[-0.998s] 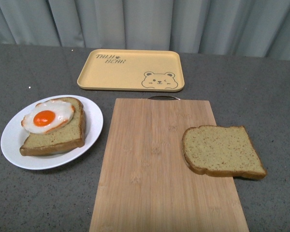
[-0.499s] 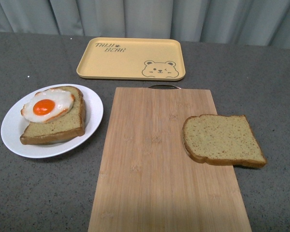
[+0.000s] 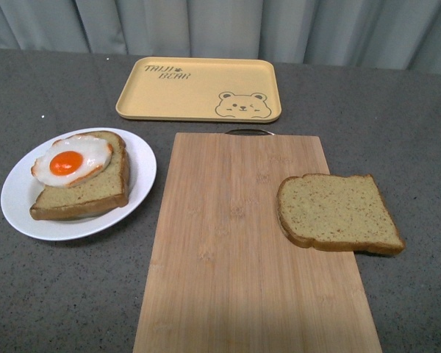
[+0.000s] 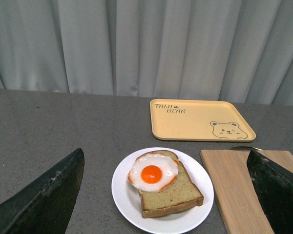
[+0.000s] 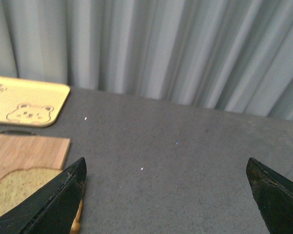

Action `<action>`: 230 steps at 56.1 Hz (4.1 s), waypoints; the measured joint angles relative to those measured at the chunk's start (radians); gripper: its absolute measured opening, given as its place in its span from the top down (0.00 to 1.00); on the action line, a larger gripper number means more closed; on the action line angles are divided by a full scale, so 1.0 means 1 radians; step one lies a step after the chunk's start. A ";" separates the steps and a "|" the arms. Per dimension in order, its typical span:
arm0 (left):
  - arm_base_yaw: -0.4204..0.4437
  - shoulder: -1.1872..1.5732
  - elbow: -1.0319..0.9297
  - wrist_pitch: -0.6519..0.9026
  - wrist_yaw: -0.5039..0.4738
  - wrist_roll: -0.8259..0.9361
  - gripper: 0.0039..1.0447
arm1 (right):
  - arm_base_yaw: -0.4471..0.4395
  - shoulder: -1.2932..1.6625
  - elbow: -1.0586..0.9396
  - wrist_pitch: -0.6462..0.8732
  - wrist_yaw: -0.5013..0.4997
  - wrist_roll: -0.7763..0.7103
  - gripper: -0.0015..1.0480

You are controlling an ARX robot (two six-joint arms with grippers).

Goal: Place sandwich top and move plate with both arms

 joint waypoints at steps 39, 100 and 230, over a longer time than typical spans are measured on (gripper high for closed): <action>0.000 0.000 0.000 0.000 0.000 0.000 0.06 | -0.209 1.369 0.664 -0.211 -0.665 0.129 0.09; 0.000 0.000 0.000 0.000 0.000 0.000 0.06 | -0.005 1.296 0.674 0.010 -0.811 0.507 0.97; 0.000 0.000 0.000 0.000 0.003 0.000 0.06 | 0.371 1.390 0.564 1.084 0.422 0.203 0.82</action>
